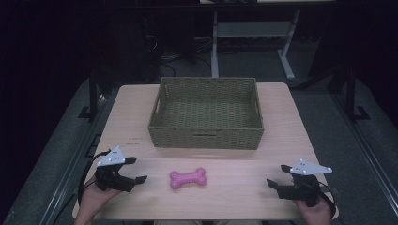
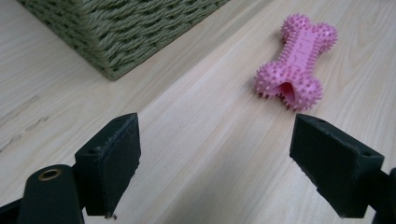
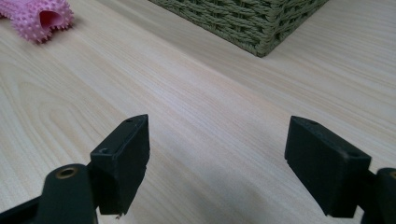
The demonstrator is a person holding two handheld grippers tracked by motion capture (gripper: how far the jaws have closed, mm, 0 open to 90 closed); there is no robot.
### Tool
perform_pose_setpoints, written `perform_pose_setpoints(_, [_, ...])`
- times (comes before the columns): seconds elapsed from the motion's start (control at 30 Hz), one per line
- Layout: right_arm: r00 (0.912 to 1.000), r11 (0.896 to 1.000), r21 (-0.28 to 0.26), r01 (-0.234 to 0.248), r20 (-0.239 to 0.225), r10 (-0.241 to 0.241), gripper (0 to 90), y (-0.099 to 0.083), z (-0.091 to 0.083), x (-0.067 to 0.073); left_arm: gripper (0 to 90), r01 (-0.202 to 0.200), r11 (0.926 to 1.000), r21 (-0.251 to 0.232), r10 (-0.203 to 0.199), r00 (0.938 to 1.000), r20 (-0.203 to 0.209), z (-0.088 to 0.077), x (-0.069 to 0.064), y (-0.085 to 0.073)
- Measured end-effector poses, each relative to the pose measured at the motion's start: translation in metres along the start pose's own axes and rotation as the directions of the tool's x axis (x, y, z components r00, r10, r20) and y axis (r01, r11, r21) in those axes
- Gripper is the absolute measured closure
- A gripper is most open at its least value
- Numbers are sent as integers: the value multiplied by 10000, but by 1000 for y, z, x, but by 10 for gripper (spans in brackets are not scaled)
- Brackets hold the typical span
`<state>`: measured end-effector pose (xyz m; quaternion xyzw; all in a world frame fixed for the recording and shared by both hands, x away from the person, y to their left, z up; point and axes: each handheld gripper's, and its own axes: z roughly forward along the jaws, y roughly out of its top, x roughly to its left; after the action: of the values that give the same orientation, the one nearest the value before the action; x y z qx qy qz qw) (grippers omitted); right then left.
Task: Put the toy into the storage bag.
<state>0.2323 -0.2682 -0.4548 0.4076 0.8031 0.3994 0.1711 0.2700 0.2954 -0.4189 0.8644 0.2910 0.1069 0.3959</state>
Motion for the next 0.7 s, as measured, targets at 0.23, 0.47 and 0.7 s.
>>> perform_pose_setpoints(0.23, [9999, 10000, -24, 95, -41, -95, 217, 1, 0, 2, 160, -300, 9987, 406, 293, 9994, 160, 5, -3, 7])
perform_pose_setpoints(0.47, [10000, 10000, -63, 73, 44, -73, 217, 1, -2, 3, 160, -685, 9950, 733, 659, 9971, 375, 6, -6, 16])
perform_pose_setpoints(0.7, [9999, 9999, -114, 84, 78, -83, 217, 1, -3, 3, 160, -1223, 9846, 1248, 1145, 9911, 680, 11, -12, 28])
